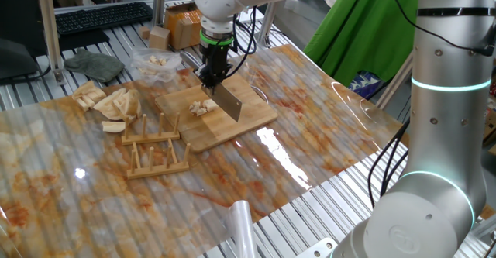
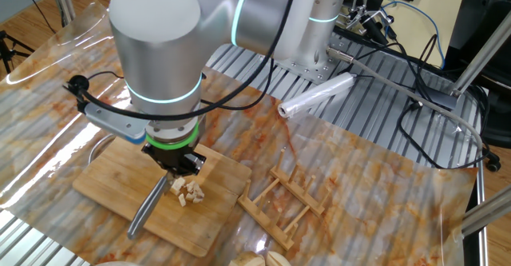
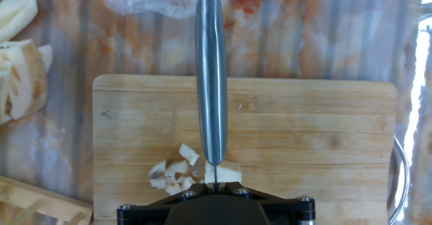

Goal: Slice the lotus root

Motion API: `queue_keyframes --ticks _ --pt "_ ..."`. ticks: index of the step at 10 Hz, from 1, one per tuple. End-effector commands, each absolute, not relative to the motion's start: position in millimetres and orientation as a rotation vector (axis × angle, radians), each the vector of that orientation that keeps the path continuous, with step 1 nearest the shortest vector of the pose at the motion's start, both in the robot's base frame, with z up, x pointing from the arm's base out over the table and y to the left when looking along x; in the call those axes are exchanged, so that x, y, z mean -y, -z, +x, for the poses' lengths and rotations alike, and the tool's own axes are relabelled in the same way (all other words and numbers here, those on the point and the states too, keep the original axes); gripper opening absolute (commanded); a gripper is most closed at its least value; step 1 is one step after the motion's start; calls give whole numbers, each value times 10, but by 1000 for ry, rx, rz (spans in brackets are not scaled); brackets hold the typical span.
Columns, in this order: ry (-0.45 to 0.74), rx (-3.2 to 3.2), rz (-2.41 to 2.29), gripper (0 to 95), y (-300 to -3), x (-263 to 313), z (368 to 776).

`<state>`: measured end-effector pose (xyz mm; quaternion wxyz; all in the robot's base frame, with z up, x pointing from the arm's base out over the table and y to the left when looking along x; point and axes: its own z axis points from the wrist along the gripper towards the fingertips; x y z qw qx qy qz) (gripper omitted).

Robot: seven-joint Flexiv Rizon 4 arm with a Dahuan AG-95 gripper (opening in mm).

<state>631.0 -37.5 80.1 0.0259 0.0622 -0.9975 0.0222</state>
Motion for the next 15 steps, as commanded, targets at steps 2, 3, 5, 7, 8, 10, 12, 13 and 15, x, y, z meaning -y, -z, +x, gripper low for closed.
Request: queue_keyframes --ticks 2,3,5,7,8,10,12,13,15 --pt "-68 3079 191 0 -821 385 6301" --pt "-60 3077 179 0 -823 383 6301" --pt "-61 3079 162 0 -822 381 6302" --pt "-61 3078 160 0 -821 380 6305" --pt "-61 3076 162 0 -821 380 6305" --pt "-55 3062 163 0 -821 380 6305" --pt "-53 3076 159 0 -821 380 6305" --pt "-56 3078 156 0 -821 380 6305" --pt "-57 3082 138 0 -821 380 6305"
